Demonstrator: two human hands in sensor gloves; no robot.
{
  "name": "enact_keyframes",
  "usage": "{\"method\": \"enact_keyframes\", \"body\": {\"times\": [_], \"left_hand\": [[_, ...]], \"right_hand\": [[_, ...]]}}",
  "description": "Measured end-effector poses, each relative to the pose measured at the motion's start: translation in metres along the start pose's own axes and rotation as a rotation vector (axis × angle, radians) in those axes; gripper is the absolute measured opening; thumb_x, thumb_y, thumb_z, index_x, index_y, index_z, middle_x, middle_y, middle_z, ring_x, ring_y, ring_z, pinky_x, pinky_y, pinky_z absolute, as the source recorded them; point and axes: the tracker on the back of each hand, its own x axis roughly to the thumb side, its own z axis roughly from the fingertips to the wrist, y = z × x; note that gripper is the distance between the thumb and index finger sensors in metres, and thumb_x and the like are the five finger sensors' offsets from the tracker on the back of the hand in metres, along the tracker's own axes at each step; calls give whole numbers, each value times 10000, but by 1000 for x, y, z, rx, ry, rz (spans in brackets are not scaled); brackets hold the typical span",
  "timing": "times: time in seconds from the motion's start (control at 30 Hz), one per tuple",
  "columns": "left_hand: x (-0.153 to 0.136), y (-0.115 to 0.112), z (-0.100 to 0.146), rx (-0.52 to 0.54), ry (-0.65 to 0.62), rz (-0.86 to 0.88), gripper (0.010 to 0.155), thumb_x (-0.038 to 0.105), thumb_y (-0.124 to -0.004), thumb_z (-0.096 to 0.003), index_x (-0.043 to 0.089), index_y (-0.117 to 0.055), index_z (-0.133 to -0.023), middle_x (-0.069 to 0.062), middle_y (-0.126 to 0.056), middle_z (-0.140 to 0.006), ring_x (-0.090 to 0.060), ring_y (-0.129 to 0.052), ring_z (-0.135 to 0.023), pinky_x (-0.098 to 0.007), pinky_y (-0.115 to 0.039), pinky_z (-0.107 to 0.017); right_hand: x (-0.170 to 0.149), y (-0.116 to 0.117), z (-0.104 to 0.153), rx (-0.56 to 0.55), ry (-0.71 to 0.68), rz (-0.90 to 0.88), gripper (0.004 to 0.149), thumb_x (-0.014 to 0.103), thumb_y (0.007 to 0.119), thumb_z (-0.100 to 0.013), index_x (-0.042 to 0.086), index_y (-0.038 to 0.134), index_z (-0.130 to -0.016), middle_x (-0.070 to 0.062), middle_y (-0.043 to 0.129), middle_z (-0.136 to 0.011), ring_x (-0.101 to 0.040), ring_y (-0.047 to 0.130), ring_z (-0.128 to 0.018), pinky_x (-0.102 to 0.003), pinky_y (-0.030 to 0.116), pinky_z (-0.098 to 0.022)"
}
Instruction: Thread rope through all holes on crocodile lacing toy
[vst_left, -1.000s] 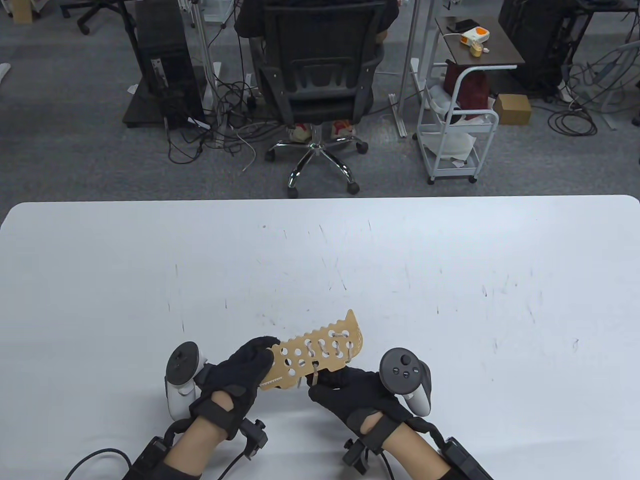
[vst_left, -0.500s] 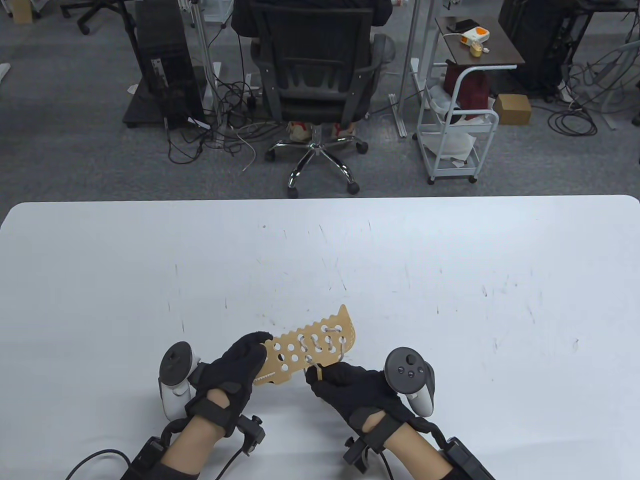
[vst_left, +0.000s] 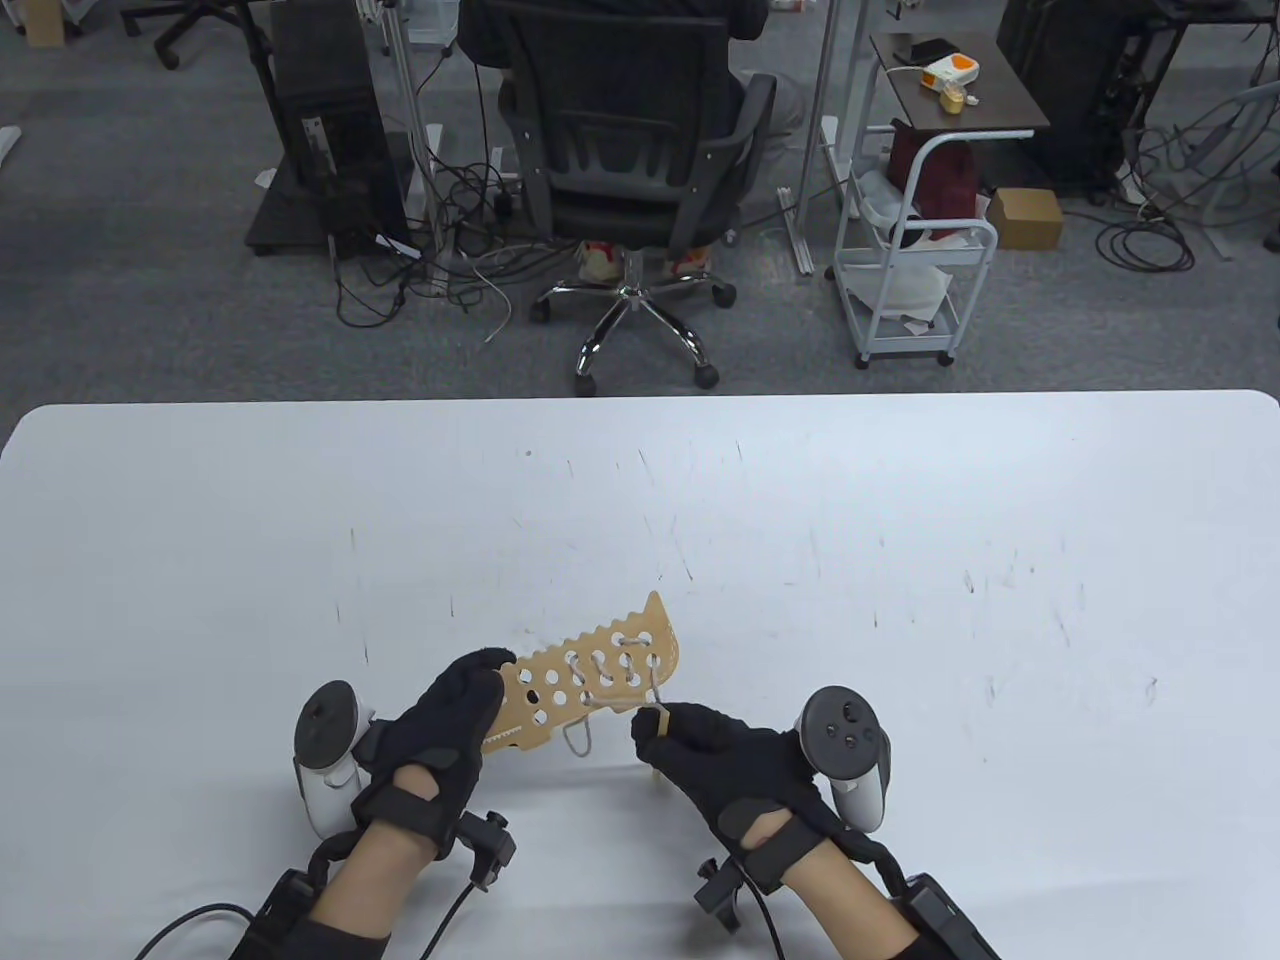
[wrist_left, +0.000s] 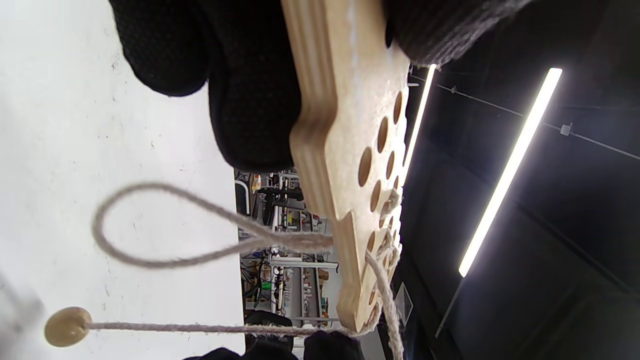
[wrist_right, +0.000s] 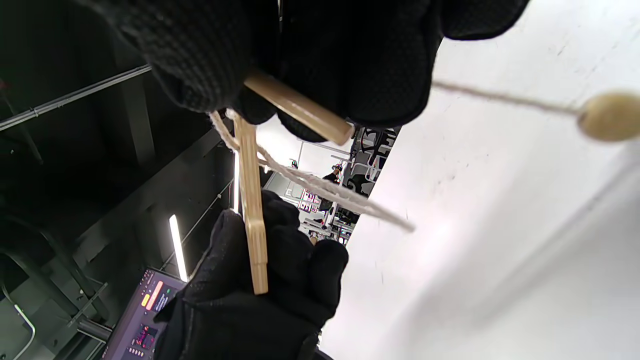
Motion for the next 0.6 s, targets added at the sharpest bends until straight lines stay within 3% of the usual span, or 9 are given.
{"method": "enact_keyframes", "body": {"times": [0.6], "left_hand": [[0, 24, -2, 95, 6, 31, 530, 484, -754, -473, 240, -702, -941, -2, -930, -756, -179, -1060, -545, -445, -800, -598]], "right_hand": [[4, -40, 0, -162, -15, -120, 415, 329, 831, -470, 210, 827, -867, -123, 904, -802, -392, 853, -703, -632, 551, -614]]}}
